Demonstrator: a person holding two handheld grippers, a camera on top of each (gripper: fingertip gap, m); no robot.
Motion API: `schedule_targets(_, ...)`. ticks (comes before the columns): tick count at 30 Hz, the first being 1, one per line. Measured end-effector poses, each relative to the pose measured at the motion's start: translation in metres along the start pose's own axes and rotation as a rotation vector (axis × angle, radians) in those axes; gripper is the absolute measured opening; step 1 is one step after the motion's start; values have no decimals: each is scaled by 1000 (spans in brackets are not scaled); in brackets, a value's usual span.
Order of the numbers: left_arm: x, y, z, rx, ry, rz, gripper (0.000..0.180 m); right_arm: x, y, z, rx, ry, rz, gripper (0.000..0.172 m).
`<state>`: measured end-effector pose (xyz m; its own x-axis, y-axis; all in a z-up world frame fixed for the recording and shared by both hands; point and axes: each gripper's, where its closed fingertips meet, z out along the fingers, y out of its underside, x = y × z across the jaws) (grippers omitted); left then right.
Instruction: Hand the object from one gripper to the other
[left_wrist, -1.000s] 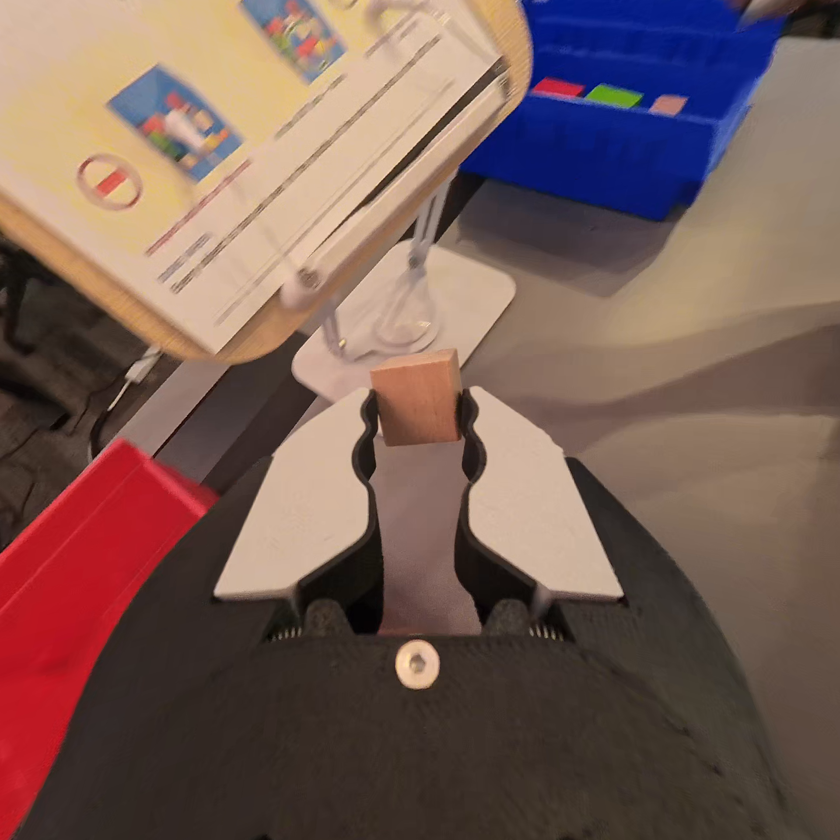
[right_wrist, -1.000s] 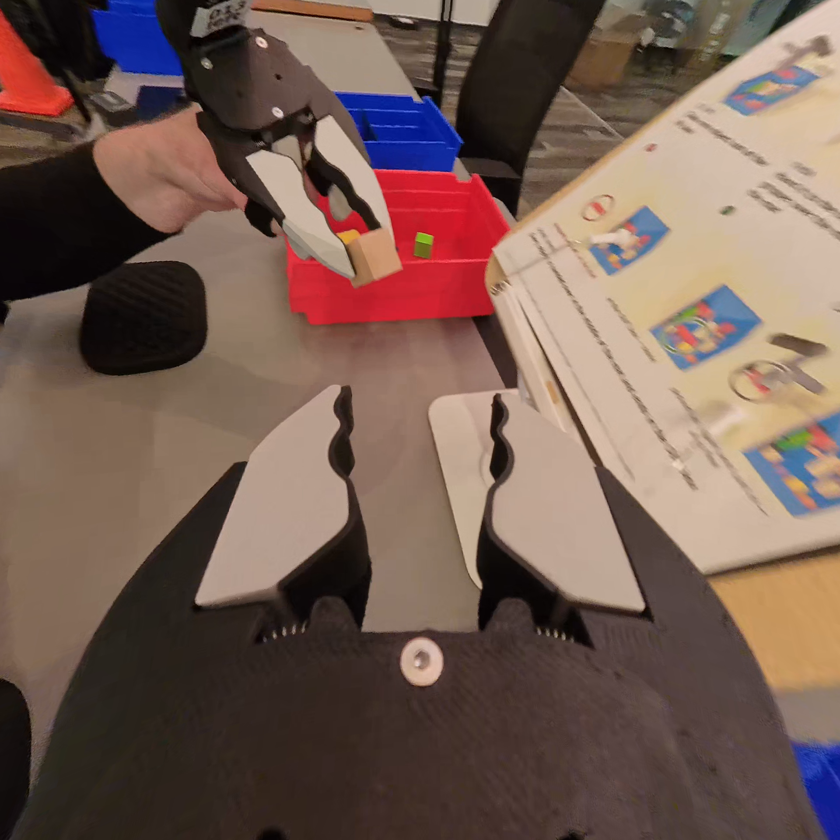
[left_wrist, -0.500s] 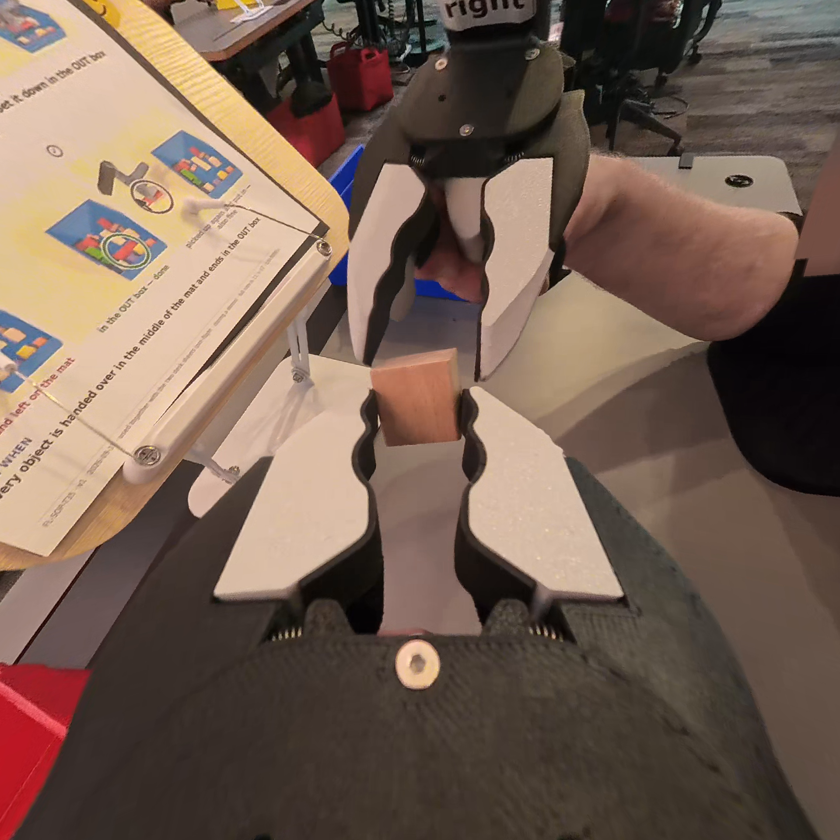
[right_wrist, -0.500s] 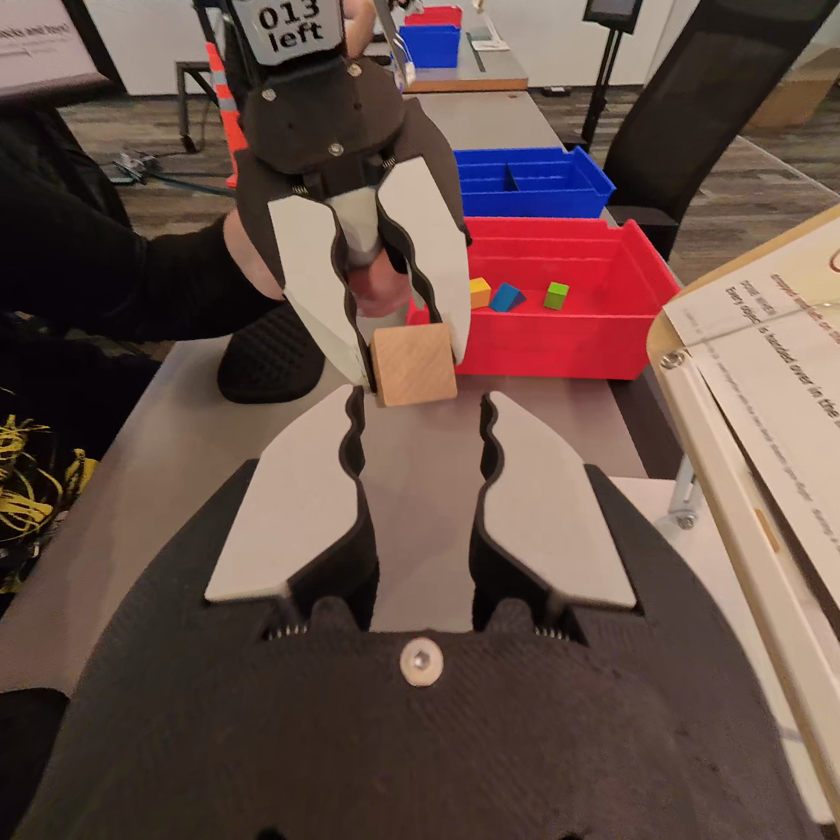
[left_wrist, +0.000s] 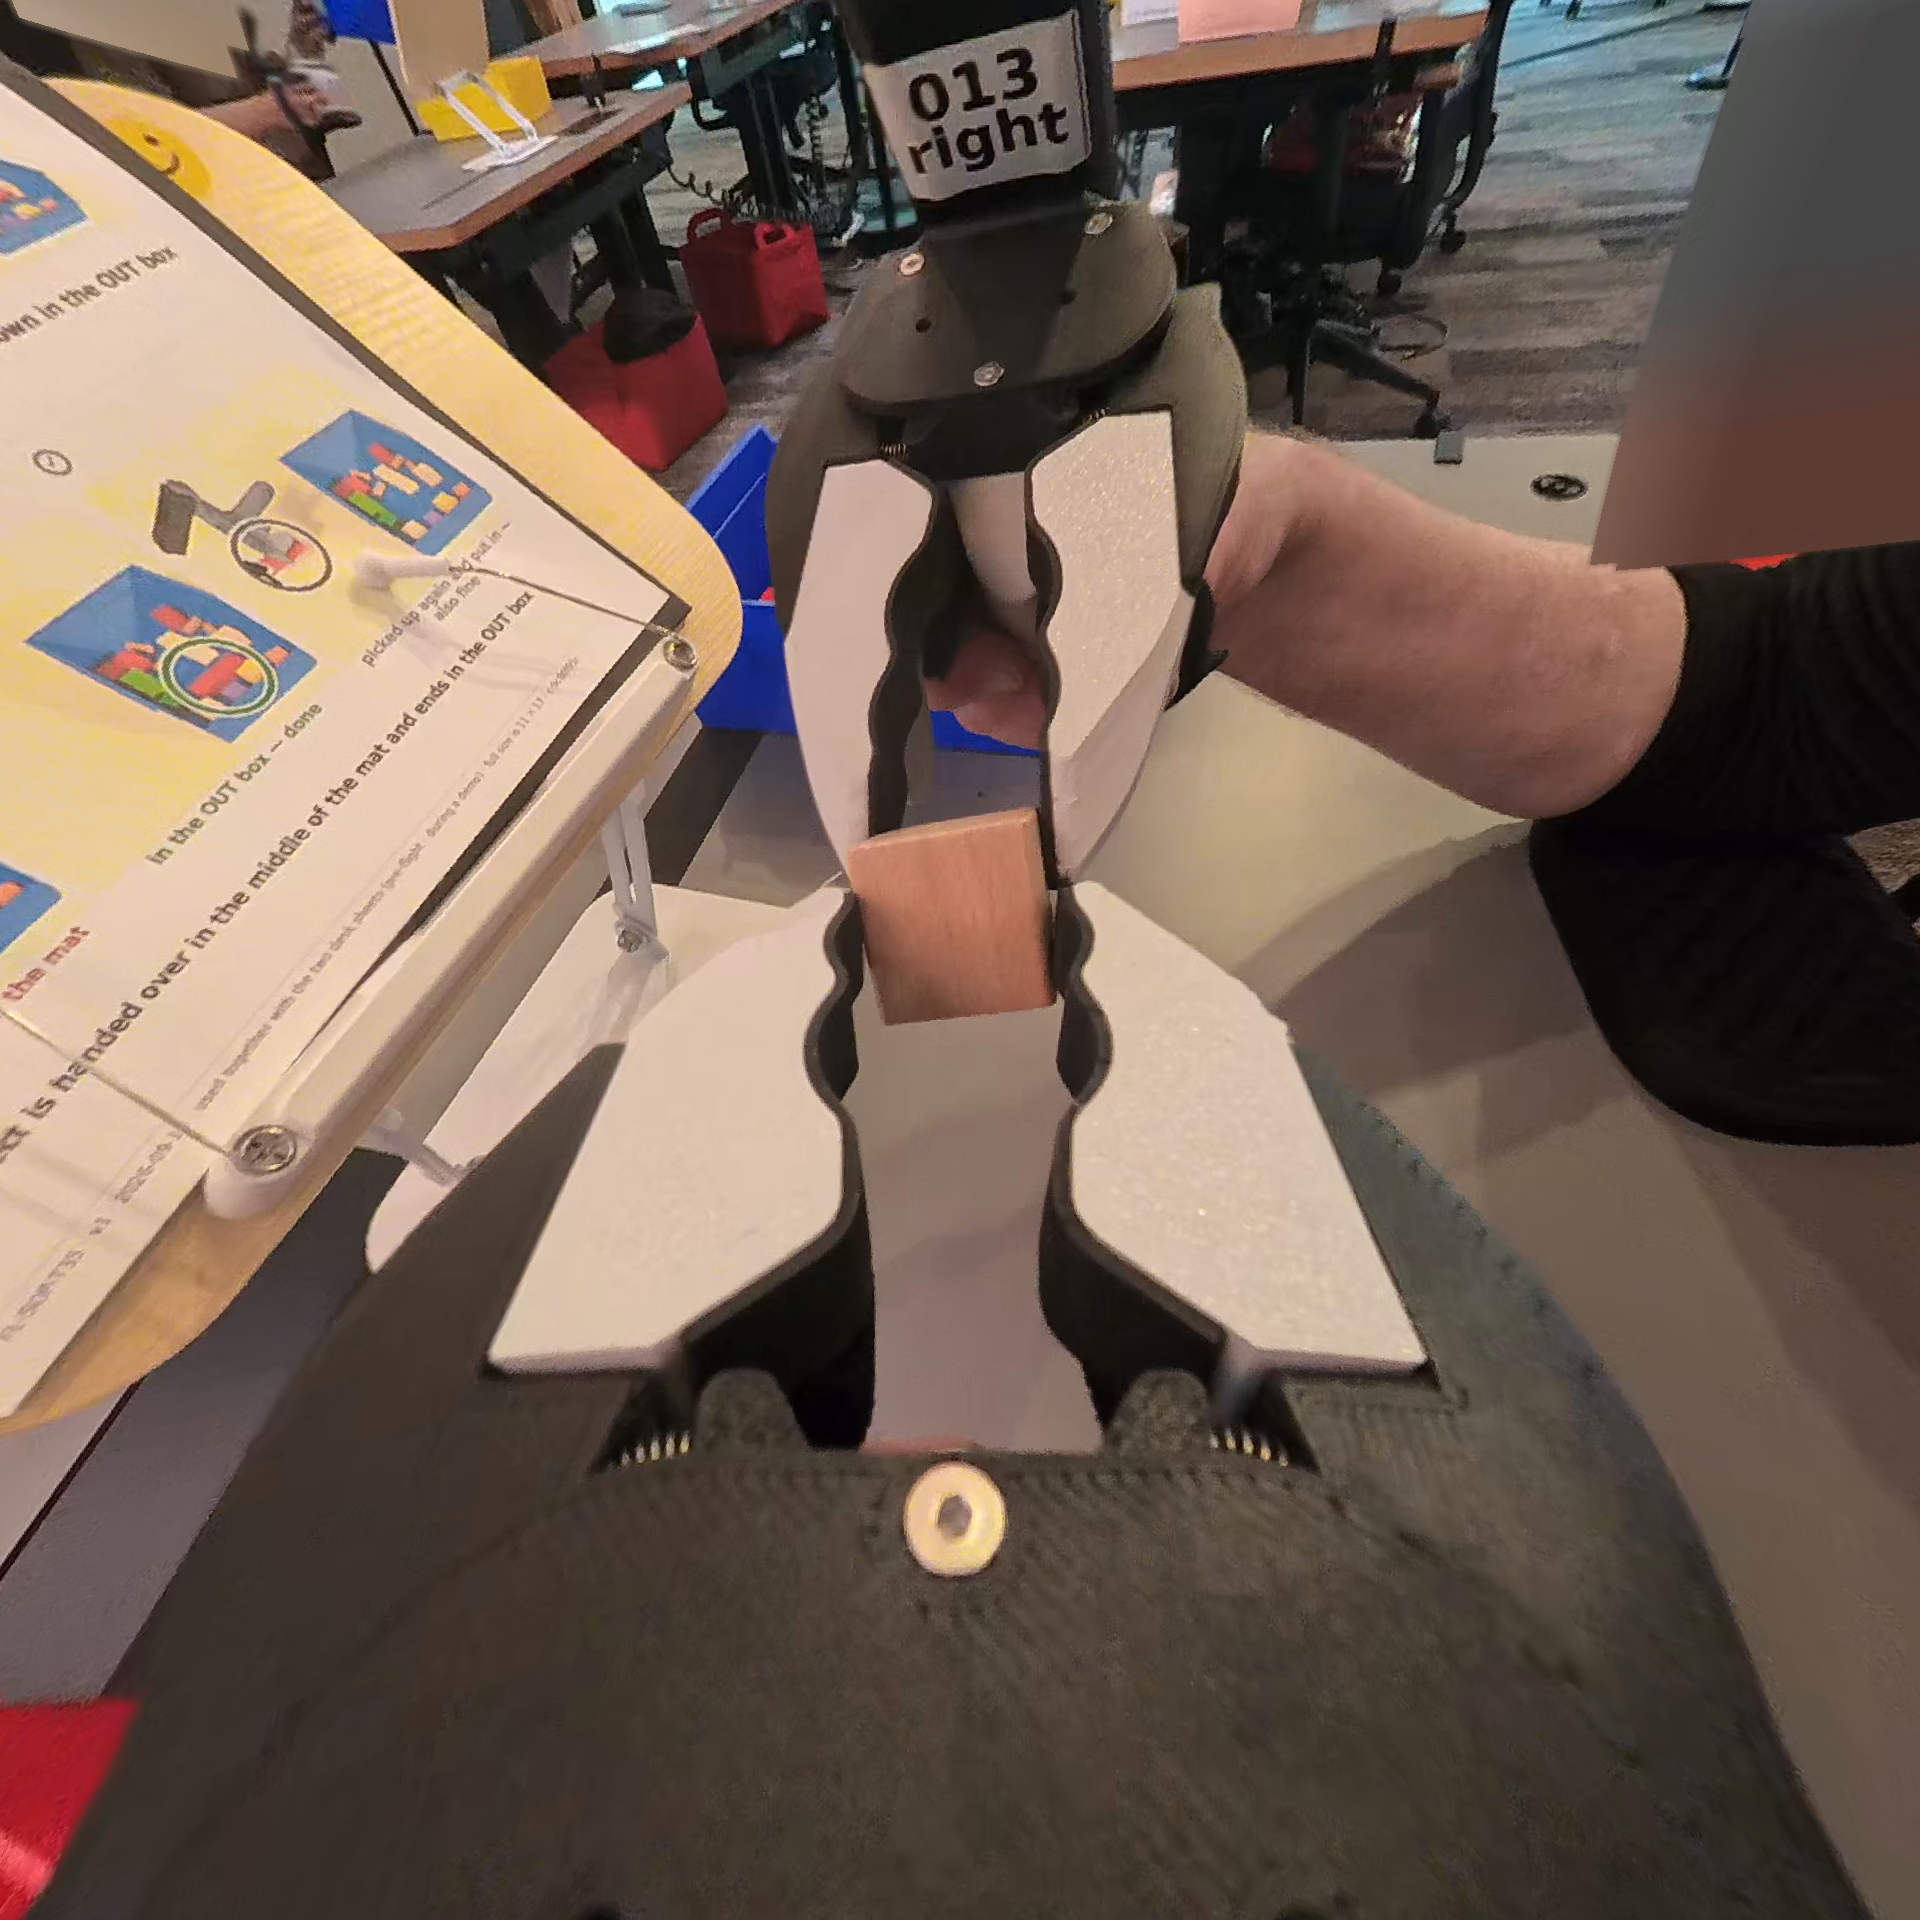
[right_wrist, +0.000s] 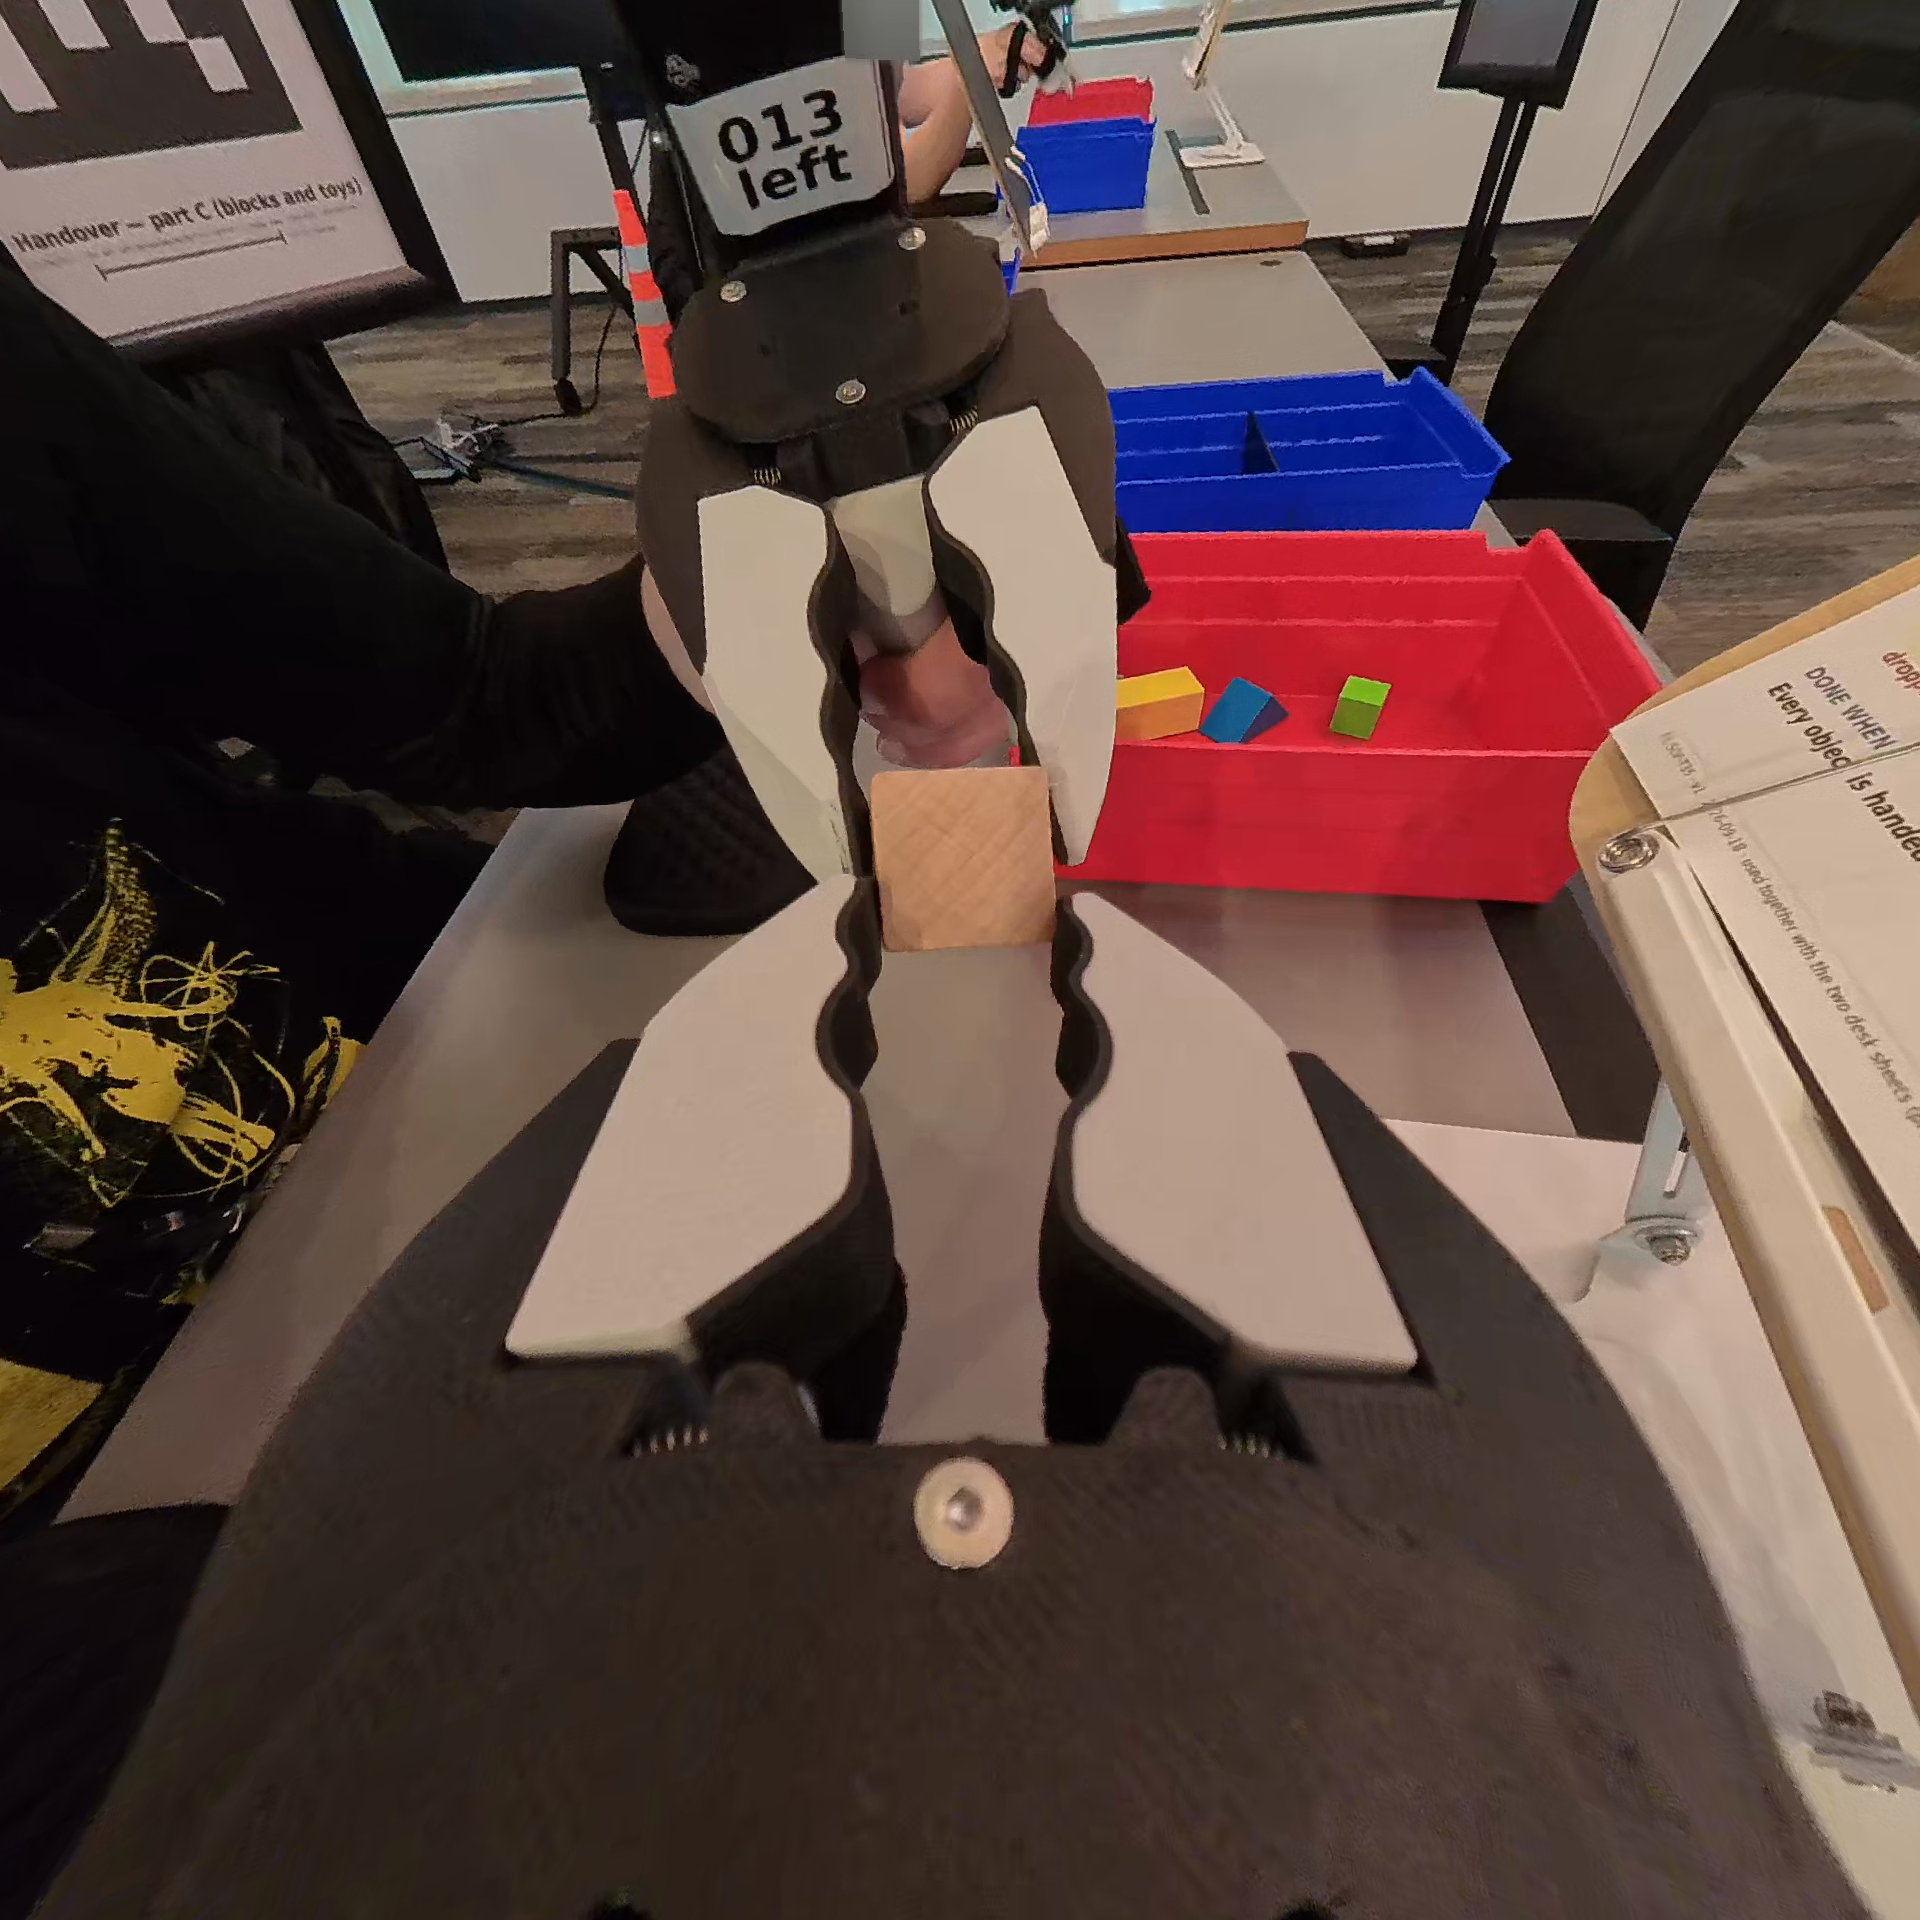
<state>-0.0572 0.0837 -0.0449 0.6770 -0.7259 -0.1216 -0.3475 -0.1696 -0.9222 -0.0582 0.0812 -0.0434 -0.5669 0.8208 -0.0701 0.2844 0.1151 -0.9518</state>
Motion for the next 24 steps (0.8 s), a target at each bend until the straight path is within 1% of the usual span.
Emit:
schedule_targets(3,-2,-6,3,21,-9,2,36,2,-2,-10,0,22,-3,30)
schedule_targets(5,-3,-9,3,30,-18,0,40,4,-4,-19,9,41,-4,30)
schedule_targets(9,-5,-15,2,58,-31,-4,41,14,-6,-42,16,113,5,30)
schedule_targets(11,-9,-15,1,63,-43,-7,41,23,-6,-63,21,178,11,30)
schedule_targets(14,-16,-17,-2,73,-65,-22,40,43,2,-107,10,331,31,30)
schedule_targets(16,-20,-15,-3,62,-78,-32,39,60,16,-143,-14,454,71,30)
schedule_targets(19,-20,-13,-2,54,-78,-33,37,79,45,-197,-63,618,162,30)
schedule_targets(22,-19,-9,0,36,-83,-26,36,91,86,-245,-149,758,277,30)
schedule_targets(24,-19,-6,2,22,-87,-26,35,92,116,-266,-210,793,365,30)
